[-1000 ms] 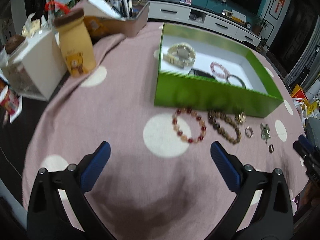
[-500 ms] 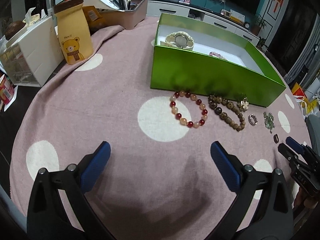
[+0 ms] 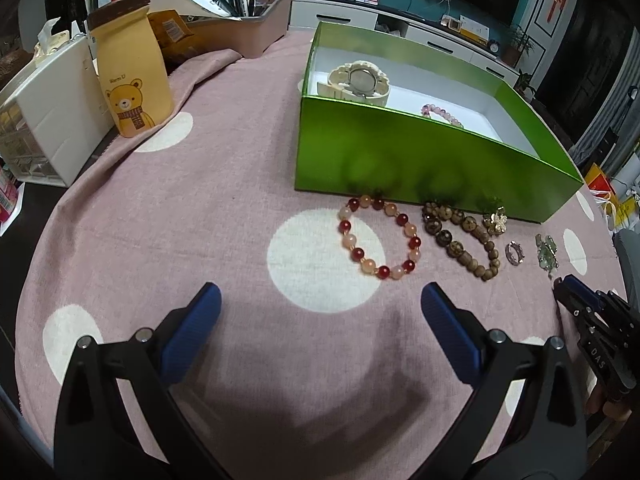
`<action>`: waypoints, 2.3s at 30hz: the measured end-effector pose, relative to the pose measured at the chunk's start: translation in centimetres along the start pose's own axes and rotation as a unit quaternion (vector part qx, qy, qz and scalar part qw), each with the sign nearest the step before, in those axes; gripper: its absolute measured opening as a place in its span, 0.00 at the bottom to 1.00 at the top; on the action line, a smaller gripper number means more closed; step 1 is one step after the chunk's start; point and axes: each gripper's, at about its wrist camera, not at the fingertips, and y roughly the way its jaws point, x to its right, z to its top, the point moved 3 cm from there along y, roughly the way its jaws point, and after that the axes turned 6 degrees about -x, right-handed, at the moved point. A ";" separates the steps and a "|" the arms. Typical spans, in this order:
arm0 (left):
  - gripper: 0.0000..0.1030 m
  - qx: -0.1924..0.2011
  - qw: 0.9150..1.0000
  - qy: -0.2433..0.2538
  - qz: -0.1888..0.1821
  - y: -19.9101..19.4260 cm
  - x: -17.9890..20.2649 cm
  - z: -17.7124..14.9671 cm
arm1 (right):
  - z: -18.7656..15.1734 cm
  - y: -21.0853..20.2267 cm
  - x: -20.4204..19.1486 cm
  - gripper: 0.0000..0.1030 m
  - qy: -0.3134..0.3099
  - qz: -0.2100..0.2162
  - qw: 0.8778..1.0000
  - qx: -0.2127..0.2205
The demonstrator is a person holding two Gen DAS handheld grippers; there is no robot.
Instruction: Organize jewelry
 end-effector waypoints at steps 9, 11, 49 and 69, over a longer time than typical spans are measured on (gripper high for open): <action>0.84 0.001 1.000 -0.006 0.011 0.7 0.3 2.1 | 2.1 -3.5 -1.2 0.19 -0.022 0.050 0.995 0.081; 0.80 -0.003 1.000 -0.009 0.014 1.0 0.3 2.4 | 2.1 -3.7 -1.5 0.19 -0.029 0.054 0.994 0.088; 0.07 0.055 0.996 0.046 -0.051 -4.2 3.1 3.2 | 1.6 -4.7 -0.9 0.19 -0.011 0.060 0.992 0.113; 0.07 0.103 0.993 0.033 -0.051 -10.1 2.9 8.4 | 5.3 -9.8 -0.4 0.19 -0.002 0.062 0.984 0.168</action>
